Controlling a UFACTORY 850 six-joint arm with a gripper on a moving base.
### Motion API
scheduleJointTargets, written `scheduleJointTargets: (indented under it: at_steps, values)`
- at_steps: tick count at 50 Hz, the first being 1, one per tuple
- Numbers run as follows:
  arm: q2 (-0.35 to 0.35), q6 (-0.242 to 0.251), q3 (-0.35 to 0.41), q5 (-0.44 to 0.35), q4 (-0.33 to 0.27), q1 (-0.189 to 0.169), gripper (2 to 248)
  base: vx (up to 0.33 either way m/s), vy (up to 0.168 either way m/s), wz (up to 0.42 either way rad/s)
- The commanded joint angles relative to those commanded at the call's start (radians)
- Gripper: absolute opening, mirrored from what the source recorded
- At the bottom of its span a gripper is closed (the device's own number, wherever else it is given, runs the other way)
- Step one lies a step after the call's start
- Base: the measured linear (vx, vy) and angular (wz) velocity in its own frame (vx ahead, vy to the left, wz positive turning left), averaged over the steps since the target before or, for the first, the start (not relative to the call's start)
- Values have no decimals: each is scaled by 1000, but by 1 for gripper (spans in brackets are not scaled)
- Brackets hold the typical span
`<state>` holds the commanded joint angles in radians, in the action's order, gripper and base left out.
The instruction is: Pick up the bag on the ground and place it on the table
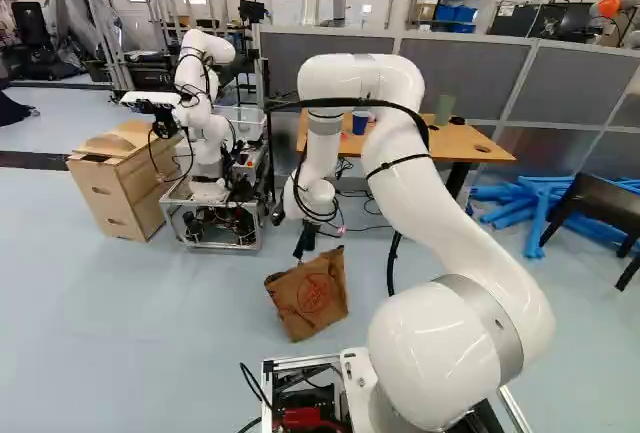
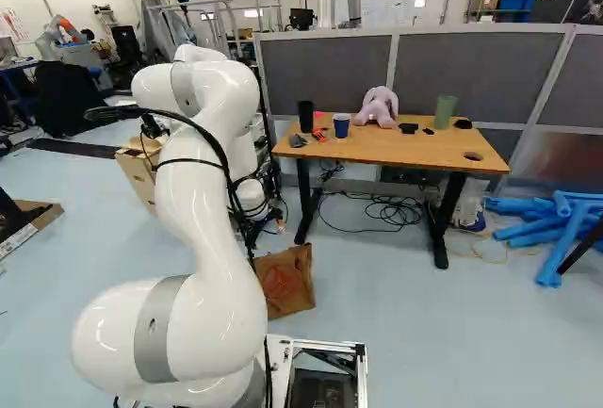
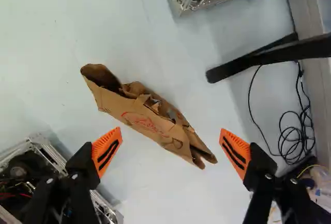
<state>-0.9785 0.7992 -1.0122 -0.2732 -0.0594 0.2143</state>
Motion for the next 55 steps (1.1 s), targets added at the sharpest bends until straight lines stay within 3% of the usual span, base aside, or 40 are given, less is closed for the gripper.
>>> scheduleJointTargets:
  at_steps: [32, 55]
  values:
    - [-121, 330, -87, 0, 0, 0, 247, 0, 0, 0]
    - [-208, 356, -154, 0, 0, 0, 247, 0, 0, 0]
